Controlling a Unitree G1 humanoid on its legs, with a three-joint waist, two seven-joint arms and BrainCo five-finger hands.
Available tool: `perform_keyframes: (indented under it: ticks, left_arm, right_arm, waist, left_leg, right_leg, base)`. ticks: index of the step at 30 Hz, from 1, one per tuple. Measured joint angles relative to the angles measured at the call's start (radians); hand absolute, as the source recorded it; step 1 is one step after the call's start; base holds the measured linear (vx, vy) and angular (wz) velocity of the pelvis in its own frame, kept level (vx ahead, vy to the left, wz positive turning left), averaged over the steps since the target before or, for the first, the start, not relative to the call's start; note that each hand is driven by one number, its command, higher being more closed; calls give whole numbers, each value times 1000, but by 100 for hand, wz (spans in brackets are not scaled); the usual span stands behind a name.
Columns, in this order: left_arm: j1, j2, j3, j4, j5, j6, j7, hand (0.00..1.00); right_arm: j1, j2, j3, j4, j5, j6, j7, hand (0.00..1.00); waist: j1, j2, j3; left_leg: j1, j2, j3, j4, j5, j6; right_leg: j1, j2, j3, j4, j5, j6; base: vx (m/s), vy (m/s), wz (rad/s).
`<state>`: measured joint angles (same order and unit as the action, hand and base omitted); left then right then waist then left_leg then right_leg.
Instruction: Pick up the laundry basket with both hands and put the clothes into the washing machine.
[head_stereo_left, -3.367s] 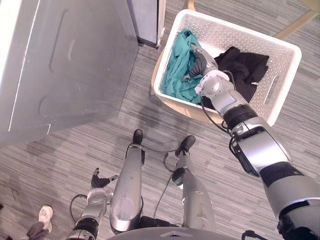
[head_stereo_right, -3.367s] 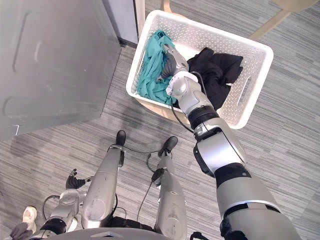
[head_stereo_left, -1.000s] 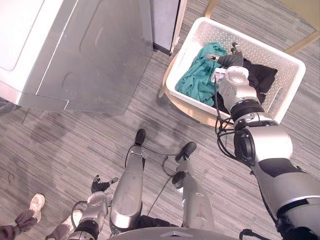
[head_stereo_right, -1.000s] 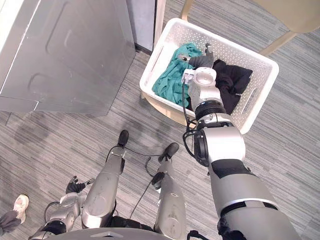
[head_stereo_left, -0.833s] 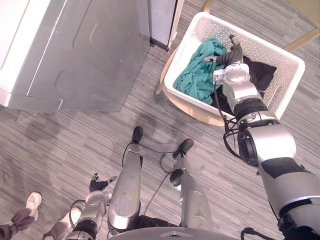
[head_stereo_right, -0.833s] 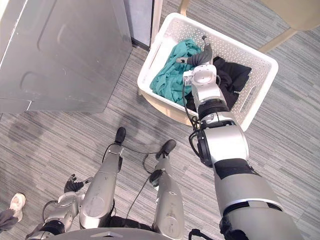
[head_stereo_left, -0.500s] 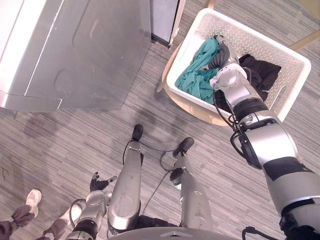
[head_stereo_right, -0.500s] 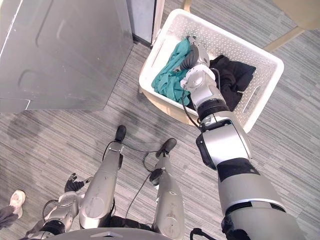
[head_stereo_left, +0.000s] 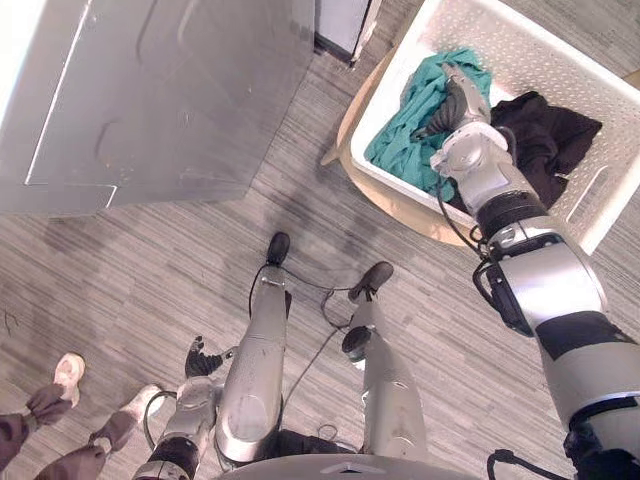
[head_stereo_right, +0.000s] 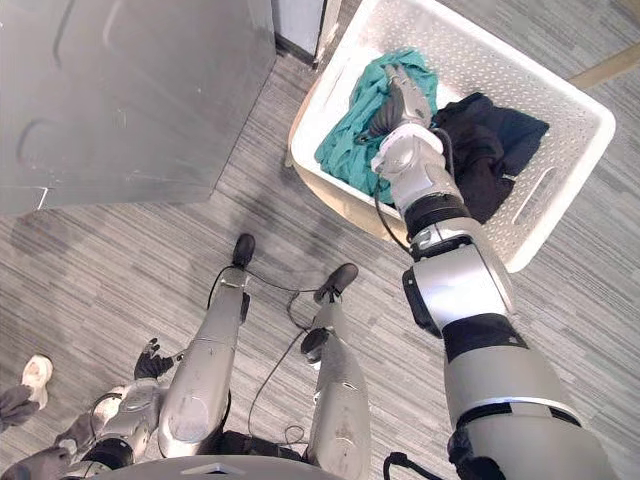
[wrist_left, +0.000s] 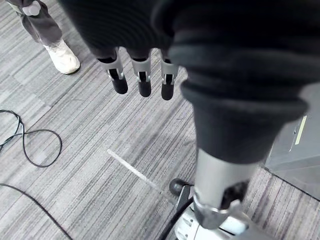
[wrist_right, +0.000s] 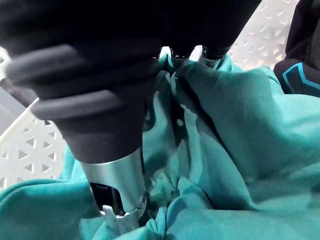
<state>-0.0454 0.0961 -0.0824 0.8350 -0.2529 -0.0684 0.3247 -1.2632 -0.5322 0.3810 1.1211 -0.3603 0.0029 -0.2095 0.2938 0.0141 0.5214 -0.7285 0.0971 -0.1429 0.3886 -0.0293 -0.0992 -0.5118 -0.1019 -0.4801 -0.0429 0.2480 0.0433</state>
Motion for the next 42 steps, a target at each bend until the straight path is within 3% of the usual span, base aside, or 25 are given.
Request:
perform_keyframes:
  ticks: [5,6,12,34,39,42]
  left_arm:
    - [-5,-7,-4,0,-1,-7,6,0]
    - [-6,-8,-7,0,-1,-7,11,0]
    - [-22,-22,-8,1,-1,-8,20,0]
    - [-39,-31,-6,-19,0,3,45,0]
    - [-39,-39,2,-21,0,4,53,0]
    - [-39,-39,3,-20,0,5,62,0]
  right_arm:
    - [-8,-30,-3,-5,0,-7,-38,0]
    - [-14,-32,-3,-6,0,-8,-49,100]
    - [-21,-58,-12,-16,-39,-9,-79,100]
    - [24,-40,-120,-37,-56,-8,-87,100]
    - [47,-31,-141,-31,-16,-8,-97,100]
    - [61,-10,-209,-29,89,-9,-101,100]
  waist:
    - [12,18,6]
    - [14,21,6]
    - [33,46,9]
    - [35,62,2]
    - [31,75,-17]
    - [29,77,-31]
  left_leg:
    - [-52,-2,-6,32,-19,9]
    - [-66,-2,-7,38,-20,9]
    - [-95,-2,-13,50,-24,7]
    - [-69,-3,0,45,-19,4]
    - [-62,-8,4,45,-20,6]
    - [-59,-8,7,46,-20,7]
  right_leg:
    - [-36,-1,-1,11,-4,5]
    - [-49,-1,-1,15,-5,6]
    - [-74,1,-2,18,-5,5]
    - [-54,-1,4,17,-4,0]
    - [-47,-2,6,17,-1,-5]
    - [-46,-4,9,18,2,-9]
  base:
    - [-37,56,-4]
    - [-39,63,-4]
    - [-9,16,-1]
    - [0,3,0]
    - [-3,6,0]
    - [-11,23,-1]
